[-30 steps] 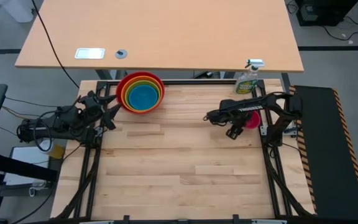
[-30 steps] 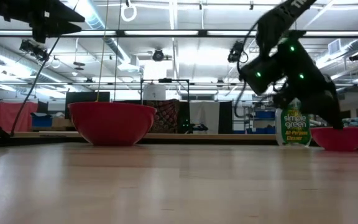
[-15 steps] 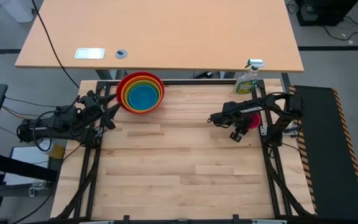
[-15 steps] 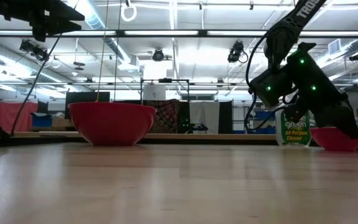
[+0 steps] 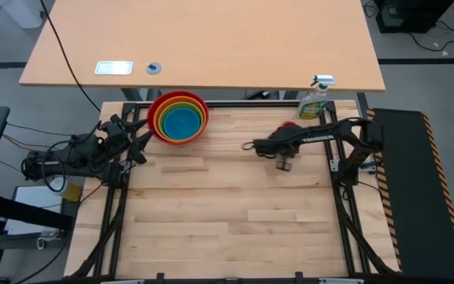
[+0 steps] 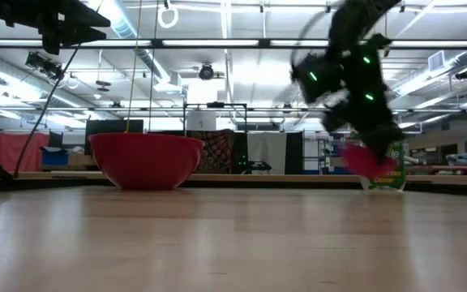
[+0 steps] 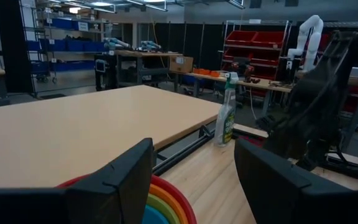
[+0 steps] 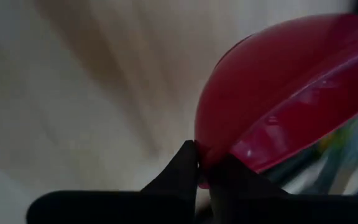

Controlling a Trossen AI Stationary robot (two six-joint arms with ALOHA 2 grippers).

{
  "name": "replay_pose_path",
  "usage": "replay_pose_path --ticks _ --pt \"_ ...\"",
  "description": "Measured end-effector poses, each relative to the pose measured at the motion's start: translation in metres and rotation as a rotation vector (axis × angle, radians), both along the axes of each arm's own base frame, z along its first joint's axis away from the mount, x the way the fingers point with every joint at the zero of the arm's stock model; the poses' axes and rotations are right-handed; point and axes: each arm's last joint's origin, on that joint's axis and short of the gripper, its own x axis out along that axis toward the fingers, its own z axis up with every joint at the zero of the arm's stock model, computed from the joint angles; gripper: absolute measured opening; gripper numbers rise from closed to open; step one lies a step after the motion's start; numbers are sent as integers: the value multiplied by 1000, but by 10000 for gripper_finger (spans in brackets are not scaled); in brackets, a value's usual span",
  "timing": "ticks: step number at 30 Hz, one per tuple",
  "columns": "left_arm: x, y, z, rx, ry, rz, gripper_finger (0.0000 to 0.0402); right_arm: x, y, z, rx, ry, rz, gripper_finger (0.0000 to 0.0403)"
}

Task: Nest bowls inside each other
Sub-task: Stack the pink bowl on top of the blue bowl

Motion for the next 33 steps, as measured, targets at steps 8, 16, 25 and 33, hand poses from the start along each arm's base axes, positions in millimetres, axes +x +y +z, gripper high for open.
replay_pose_path --ticks 8,16,25,33 --pt "0 0 0 -10 -8 -1 228 84 0 62 -224 -427 481 32" --pt "0 0 0 -35 -24 -3 228 135 -16 96 -346 -874 766 34" --pt "5 0 -1 -42 -7 -3 228 218 -40 68 -323 -871 847 35" --pt "7 0 -3 -41 14 -4 228 271 -70 44 -259 -773 870 35"
